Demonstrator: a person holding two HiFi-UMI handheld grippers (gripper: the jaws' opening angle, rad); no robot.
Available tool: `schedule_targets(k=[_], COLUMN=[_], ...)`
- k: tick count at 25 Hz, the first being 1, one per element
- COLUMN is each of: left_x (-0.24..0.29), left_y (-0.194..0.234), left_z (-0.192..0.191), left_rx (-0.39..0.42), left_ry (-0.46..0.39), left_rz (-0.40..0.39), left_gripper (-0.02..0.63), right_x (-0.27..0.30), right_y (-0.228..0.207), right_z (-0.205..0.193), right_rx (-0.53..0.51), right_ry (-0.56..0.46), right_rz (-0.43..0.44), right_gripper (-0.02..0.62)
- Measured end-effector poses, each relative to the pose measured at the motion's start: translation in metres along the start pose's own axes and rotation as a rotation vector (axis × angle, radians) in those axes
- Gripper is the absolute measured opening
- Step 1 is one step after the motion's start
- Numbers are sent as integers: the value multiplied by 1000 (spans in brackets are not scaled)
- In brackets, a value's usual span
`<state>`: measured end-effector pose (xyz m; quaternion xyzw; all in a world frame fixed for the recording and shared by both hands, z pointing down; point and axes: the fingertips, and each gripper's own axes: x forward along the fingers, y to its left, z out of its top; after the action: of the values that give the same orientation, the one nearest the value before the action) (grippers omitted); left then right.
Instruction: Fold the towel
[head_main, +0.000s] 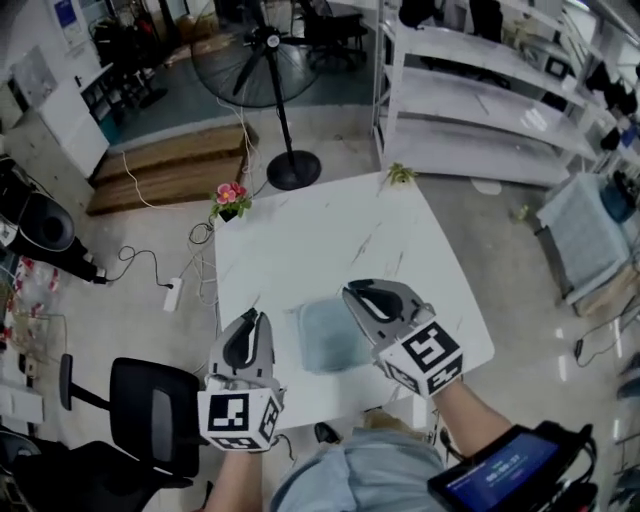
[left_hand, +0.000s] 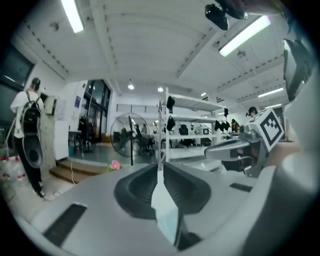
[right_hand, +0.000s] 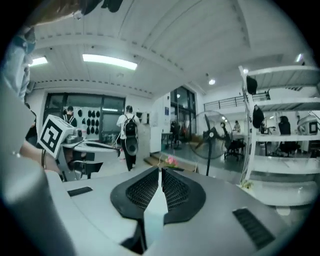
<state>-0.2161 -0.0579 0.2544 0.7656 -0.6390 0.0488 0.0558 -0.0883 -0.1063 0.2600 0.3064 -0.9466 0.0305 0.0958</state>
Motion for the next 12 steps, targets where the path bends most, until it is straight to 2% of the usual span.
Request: schedule_targets(k=[3, 5, 8, 12], left_x=[-3, -6, -7, -7], left_y=[1, -1, -4, -7], left_z=[79, 111, 133, 132], left_rx=[40, 68, 74, 68], left_ry=[-154, -215, -258, -265], left_rz=[70, 87, 95, 117], left_gripper=[40, 26, 14, 12], right_x=[1, -1, -3, -2], right_y=[3, 8, 12, 11], right_z=[71, 101, 116, 109], right_rx=[-40, -96, -133, -101], right_ry=[-154, -231, -285, -290], right_rz=[-29, -54, -92, -93], right_gripper=[34, 28, 15, 14])
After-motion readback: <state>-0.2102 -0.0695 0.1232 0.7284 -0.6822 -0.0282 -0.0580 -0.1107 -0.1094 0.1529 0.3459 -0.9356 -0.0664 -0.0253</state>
